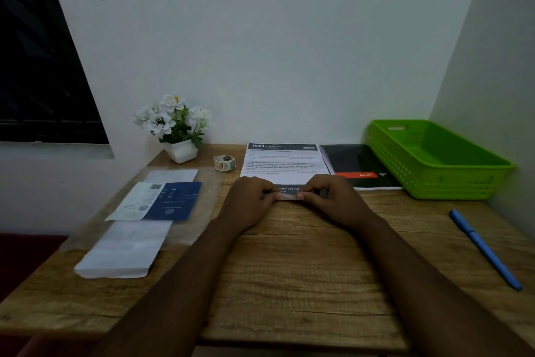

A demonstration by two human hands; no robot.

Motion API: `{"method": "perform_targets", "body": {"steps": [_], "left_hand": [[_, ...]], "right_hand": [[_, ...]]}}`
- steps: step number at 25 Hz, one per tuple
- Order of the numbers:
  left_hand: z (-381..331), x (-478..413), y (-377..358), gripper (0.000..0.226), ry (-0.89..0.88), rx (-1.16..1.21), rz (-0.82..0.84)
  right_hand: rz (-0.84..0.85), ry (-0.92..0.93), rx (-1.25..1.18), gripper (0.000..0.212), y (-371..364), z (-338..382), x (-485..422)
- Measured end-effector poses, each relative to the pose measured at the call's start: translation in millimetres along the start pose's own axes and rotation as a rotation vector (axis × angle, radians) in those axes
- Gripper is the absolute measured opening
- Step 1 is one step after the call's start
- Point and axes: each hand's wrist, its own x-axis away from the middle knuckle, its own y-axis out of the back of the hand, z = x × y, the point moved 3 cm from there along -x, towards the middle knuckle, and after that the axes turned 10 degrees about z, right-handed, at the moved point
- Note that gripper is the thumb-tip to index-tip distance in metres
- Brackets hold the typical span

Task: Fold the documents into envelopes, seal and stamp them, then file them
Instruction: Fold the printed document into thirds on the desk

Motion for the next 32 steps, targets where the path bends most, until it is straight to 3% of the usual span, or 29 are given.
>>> {"method": "perform_targets", "body": {"steps": [7, 12, 17, 21, 23, 26, 32], "left_hand": [[-7.0, 4.9, 7.7, 0.013, -0.035, 0.072, -0.108], [-4.0, 8.4, 13.6, 0.015, -0.016, -0.031, -0.145], [-8.3, 21.1, 23.3, 0.019, -0.028, -0.027, -0.175], [-22.7, 43.4, 39.2, 0.020, -0.042, -0.067, -0.224], [-30.0, 61.7, 48.9, 0.022, -0.094, -0.045, -0.239], [-37.7, 95.9, 53.0, 0.026, -0.163, -0.084, -0.116], [-48.7, 166.3, 34.5, 0.026, -0.210, -0.171, -0.022]], "right_hand": [[-0.018, 0.011, 0.168, 0.005, -1.3, 13.2, -0.6], [-0.220, 0.015, 0.295, 0.010, 6.4, 15.2, 5.5], [-0.389, -0.180, 0.515, 0.014, 19.3, 10.9, 20.7], [-0.530, -0.074, 0.470, 0.021, 34.5, 33.5, 47.7], [-0.518, -0.013, 0.504, 0.024, 37.9, 46.7, 67.3], [-0.395, 0.085, 0.581, 0.029, 36.3, 61.1, 109.6], [-0.021, 0.012, 0.626, 0.032, 11.9, 77.3, 167.9]]}}
